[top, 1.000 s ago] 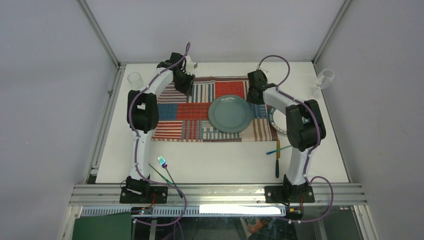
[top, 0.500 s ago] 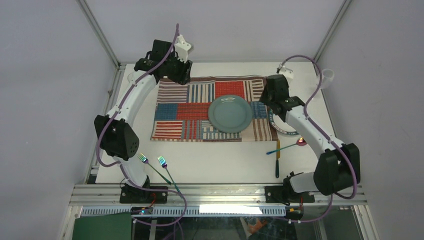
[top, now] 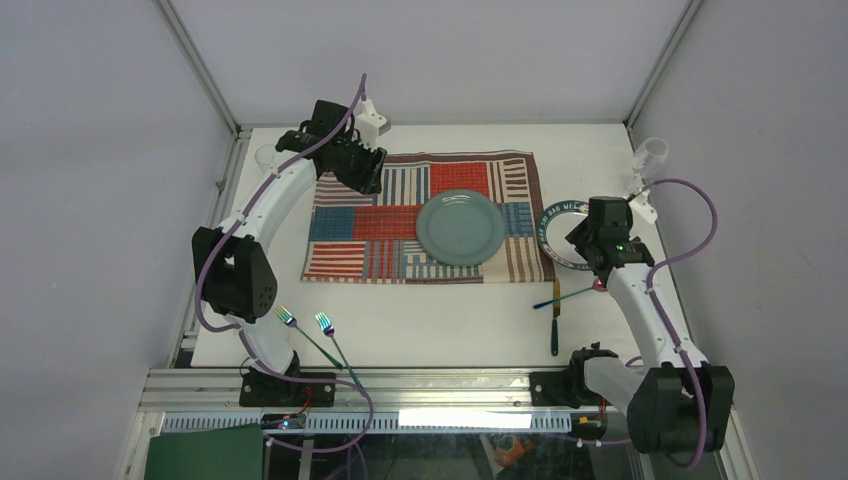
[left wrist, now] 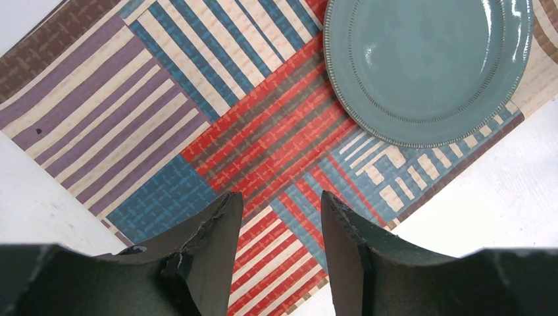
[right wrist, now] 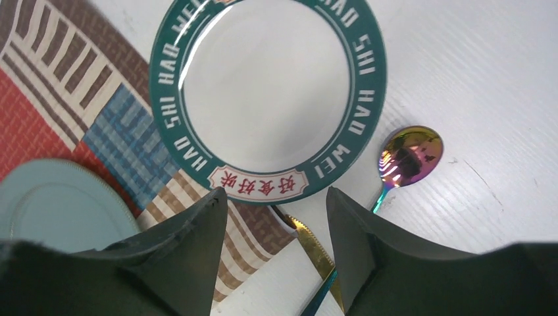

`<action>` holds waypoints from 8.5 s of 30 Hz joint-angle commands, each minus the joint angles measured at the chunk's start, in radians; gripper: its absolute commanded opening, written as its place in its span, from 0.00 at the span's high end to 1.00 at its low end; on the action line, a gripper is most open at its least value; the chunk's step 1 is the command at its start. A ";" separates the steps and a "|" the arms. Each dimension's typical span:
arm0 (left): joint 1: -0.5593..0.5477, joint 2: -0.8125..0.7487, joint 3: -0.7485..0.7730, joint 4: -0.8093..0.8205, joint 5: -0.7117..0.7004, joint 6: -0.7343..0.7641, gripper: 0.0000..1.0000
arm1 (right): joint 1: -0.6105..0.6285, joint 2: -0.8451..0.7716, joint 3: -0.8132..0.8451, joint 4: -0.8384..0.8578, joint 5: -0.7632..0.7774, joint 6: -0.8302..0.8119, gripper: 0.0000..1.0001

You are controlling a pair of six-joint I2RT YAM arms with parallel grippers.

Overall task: Set the dinner table for one person
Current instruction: Adjust the napkin at the center of the board, then pick up the plate at the center of the board, then place the plate on the napkin, then pick up the cup at the center of the board.

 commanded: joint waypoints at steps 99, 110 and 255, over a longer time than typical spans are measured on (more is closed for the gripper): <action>0.052 -0.012 -0.077 0.120 0.142 0.063 0.53 | -0.670 0.531 -0.020 0.486 -0.771 0.082 1.00; 0.051 -0.013 -0.018 0.083 0.103 0.033 0.52 | -0.483 0.269 -0.063 0.430 -0.792 -0.051 1.00; 0.081 -0.134 -0.024 0.016 0.131 0.006 0.56 | 0.237 0.219 0.390 -0.092 0.088 0.091 0.50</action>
